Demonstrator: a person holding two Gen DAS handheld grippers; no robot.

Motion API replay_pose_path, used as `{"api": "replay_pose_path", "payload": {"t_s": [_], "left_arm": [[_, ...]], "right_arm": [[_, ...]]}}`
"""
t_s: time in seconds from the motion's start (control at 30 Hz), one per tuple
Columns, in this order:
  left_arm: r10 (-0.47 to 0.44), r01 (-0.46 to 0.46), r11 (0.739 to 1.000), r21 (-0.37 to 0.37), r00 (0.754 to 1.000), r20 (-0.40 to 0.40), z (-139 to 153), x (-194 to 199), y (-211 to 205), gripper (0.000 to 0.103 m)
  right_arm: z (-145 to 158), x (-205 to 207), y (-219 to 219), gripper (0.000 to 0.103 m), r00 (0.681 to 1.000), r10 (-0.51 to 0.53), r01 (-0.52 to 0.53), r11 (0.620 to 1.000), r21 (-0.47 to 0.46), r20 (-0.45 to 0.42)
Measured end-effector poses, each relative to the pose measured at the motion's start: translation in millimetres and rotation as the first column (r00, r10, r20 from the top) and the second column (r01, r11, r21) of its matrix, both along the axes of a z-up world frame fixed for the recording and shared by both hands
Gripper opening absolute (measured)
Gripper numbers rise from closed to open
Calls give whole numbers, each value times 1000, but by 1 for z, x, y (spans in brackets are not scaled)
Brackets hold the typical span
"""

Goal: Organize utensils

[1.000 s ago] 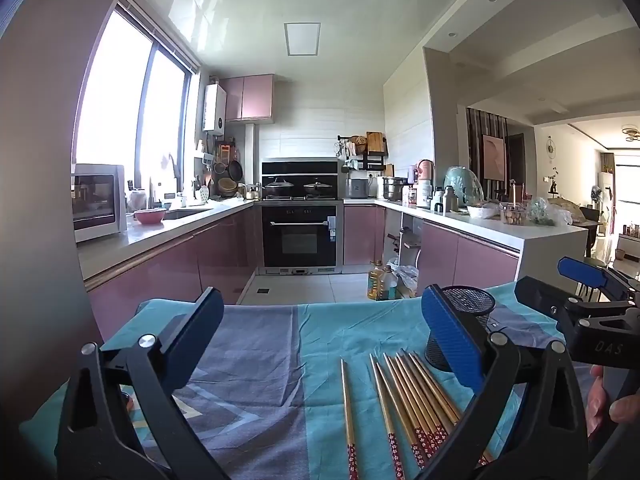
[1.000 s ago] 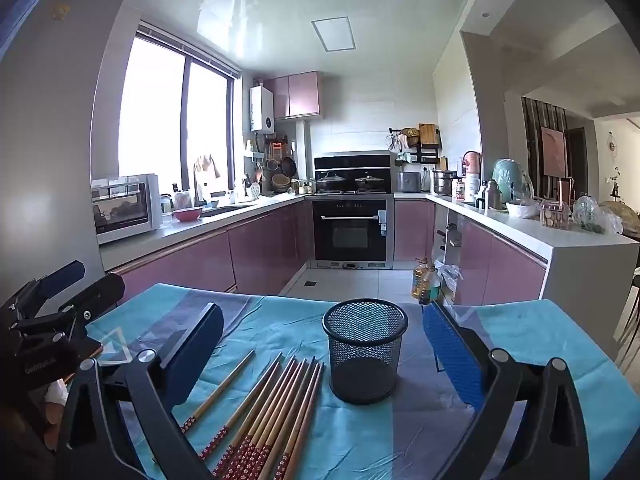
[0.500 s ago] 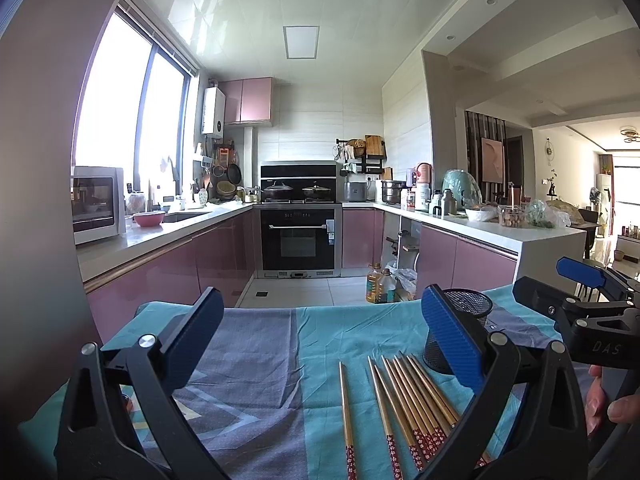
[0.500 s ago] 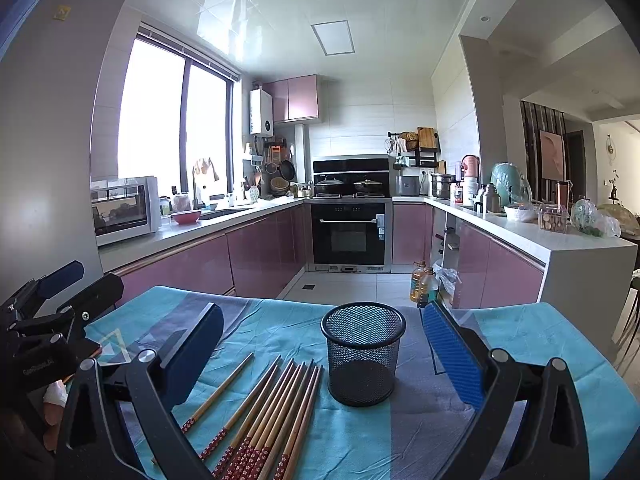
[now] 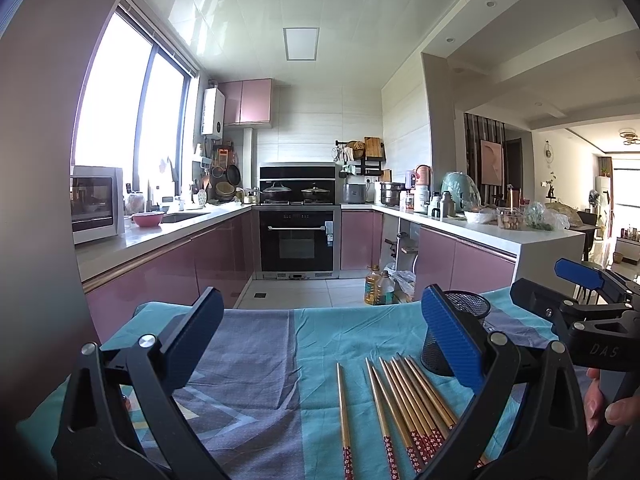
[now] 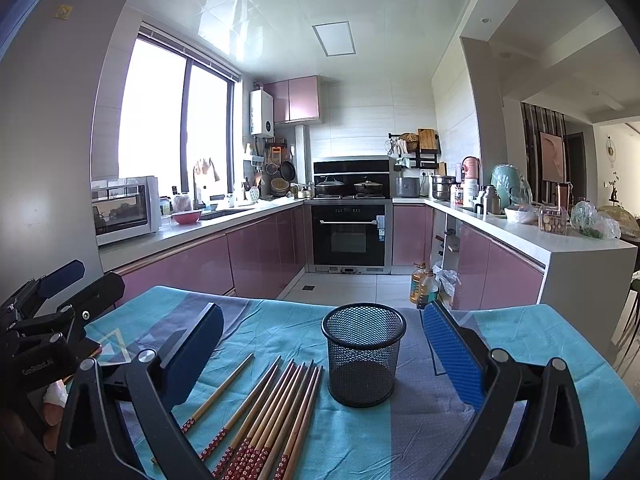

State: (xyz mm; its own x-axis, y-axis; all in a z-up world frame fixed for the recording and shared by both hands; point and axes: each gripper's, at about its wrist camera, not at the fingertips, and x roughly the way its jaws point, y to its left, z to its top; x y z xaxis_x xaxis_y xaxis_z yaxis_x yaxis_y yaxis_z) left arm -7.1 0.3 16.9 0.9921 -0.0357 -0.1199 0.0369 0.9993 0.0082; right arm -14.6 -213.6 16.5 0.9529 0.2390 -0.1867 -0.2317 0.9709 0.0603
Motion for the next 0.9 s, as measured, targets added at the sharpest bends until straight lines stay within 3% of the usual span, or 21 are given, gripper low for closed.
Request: {"api": "replay_pose_path", "payload": {"t_s": [0.03, 0.9], "left_arm": [[2, -2, 1000, 3, 1000, 1, -14, 0, -2, 97], [0, 0, 1000, 4, 1000, 2, -13, 0, -1, 97]], "right_arm": [[0, 0, 0, 97, 1000, -1, 1, 1000, 1, 1], [1, 0, 0, 97, 1000, -4, 4, 1000, 2, 3]]}}
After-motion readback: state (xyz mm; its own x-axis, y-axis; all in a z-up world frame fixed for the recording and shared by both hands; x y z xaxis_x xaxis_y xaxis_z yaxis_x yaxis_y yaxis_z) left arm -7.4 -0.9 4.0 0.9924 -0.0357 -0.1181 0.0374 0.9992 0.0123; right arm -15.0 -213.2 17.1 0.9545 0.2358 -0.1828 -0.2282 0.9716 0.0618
